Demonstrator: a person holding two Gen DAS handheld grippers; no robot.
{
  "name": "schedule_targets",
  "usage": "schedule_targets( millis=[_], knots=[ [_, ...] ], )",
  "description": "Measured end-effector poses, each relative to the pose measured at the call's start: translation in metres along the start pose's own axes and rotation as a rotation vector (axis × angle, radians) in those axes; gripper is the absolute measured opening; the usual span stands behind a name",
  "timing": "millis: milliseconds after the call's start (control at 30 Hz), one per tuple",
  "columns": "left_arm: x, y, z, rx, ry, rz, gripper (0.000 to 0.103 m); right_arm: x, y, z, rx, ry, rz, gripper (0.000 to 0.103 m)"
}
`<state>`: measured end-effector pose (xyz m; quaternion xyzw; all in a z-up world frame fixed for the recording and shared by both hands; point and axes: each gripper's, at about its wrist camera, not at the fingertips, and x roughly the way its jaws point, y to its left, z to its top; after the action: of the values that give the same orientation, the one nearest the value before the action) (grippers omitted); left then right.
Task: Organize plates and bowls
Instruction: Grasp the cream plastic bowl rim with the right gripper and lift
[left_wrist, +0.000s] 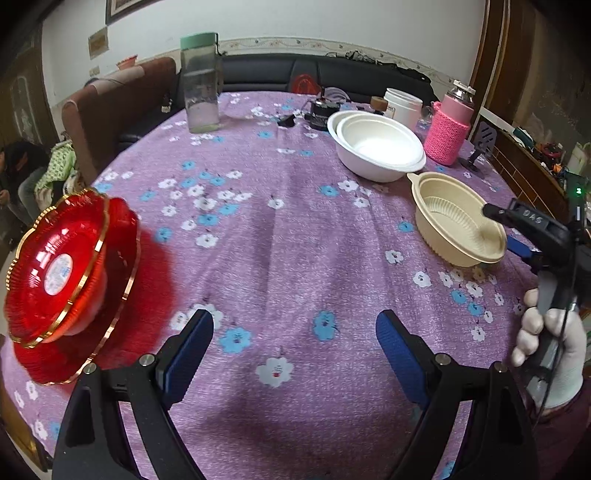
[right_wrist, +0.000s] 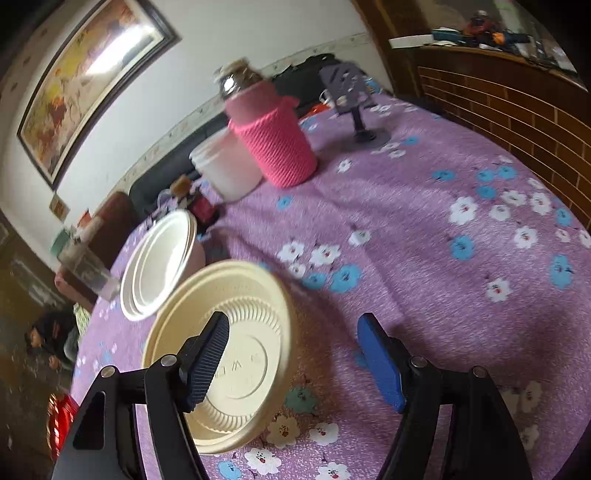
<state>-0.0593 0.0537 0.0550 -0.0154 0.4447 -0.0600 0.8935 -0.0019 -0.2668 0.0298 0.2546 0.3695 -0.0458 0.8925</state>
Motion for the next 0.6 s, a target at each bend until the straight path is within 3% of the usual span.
schedule_targets(
  millis=[67,133,200,467,600],
  knots=[
    [0.003,-0.001,-0.001,-0.005,0.013,-0.012,0.089,0.004,0.006,-0.003,-0.021,0.014,0.007,0.058],
    [0.006,-0.001,-0.001,-0.01,0.022,-0.017,0.089,0.007,0.01,-0.006,-0.039,0.03,0.016,0.031],
    [0.006,-0.001,-0.002,-0.015,0.023,-0.021,0.089,0.009,0.014,-0.009,-0.049,0.047,0.04,0.025],
    [0.013,0.014,0.009,-0.076,0.041,-0.056,0.089,0.014,0.048,-0.024,-0.179,0.133,0.198,0.023],
    [0.017,0.022,0.015,-0.122,0.047,-0.081,0.089,0.015,0.07,-0.038,-0.263,0.194,0.318,0.023]
  ],
)
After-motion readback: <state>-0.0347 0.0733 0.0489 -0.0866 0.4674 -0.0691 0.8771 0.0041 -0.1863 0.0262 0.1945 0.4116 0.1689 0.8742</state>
